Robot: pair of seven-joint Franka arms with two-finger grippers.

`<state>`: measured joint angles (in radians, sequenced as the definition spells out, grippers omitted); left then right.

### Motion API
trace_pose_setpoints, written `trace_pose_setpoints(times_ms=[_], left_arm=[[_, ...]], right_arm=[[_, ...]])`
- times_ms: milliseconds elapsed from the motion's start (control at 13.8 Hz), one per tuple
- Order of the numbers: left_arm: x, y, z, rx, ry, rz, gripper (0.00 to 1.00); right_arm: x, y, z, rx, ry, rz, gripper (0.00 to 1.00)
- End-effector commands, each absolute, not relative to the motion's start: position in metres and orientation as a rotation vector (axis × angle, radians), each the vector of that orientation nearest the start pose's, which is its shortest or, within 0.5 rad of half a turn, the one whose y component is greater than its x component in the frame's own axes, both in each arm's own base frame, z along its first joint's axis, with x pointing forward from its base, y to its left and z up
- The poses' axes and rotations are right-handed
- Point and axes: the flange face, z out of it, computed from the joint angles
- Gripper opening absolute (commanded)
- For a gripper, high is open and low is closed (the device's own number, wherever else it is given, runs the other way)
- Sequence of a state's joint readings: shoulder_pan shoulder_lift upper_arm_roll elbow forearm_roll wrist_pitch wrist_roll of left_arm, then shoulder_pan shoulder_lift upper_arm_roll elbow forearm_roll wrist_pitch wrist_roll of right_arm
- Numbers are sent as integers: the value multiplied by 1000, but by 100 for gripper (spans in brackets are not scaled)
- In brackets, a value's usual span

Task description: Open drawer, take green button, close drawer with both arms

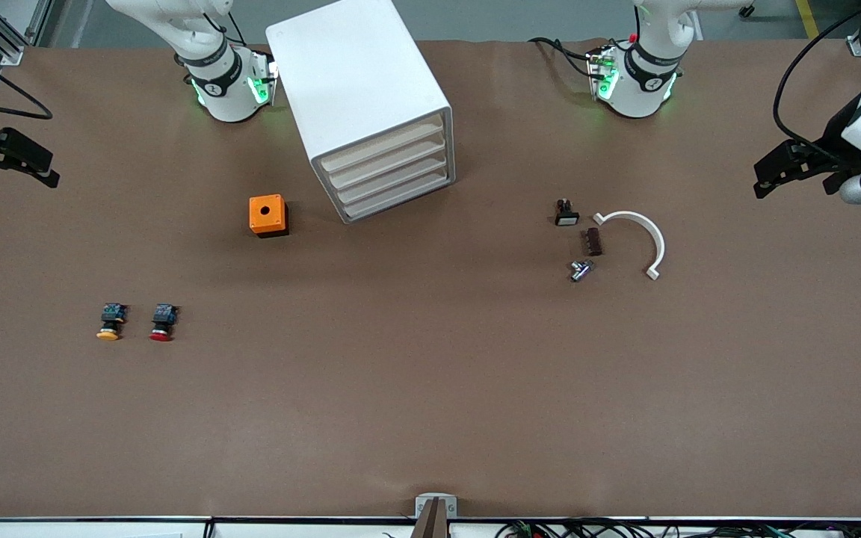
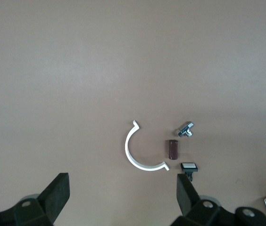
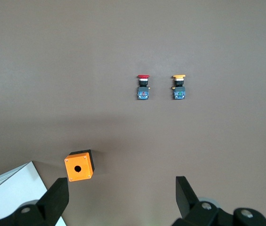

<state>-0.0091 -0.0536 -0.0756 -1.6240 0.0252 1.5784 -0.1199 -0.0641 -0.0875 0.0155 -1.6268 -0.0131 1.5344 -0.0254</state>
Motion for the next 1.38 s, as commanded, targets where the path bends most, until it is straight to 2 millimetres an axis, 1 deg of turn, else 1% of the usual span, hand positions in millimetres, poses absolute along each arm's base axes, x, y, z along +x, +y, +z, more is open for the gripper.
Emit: trace_pose_setpoints(times_ms=[0,145,218,290,363,508,580,725,798,870,943,1016,1161,1233,1306], left_arm=[[536,-45,633,-3107,-30,5,100],[536,-44,633,-3107,-32,2,100],[538,-42,630,-3105,-39,11,100],[543,-36,627,-3102,-55,21,100],[549,-26,616,-3100,-97,59,100],[560,-13,596,-3098,-113,115,100],[563,-14,589,-3096,-127,133,100],[580,-18,565,-3093,-147,190,100],[589,-23,544,-3078,-223,243,100],[595,-28,528,-3047,-375,277,100],[601,-33,508,-2990,-578,323,100],[606,-38,486,-2935,-718,368,100],[619,-59,441,-2807,-979,452,100],[624,-66,423,-2715,-1162,482,100],[626,-87,401,-2593,-1350,524,100]], right_arm=[[523,-28,644,-3143,36,7,100],[523,-28,644,-3143,39,5,100],[523,-28,644,-3143,36,3,100],[523,-29,644,-3143,39,5,100],[523,-28,644,-3143,36,3,100],[524,-28,644,-3143,34,3,100],[523,-28,644,-3143,36,3,100],[524,-28,644,-3142,34,0,100],[524,-27,644,-3142,31,0,100],[524,-28,645,-3142,36,-7,100],[525,-29,646,-3143,36,-9,100],[526,-29,646,-3143,39,-12,100],[529,-29,648,-3143,36,-17,100],[530,-29,648,-3143,41,-19,100],[530,-27,651,-3143,39,-26,100]])
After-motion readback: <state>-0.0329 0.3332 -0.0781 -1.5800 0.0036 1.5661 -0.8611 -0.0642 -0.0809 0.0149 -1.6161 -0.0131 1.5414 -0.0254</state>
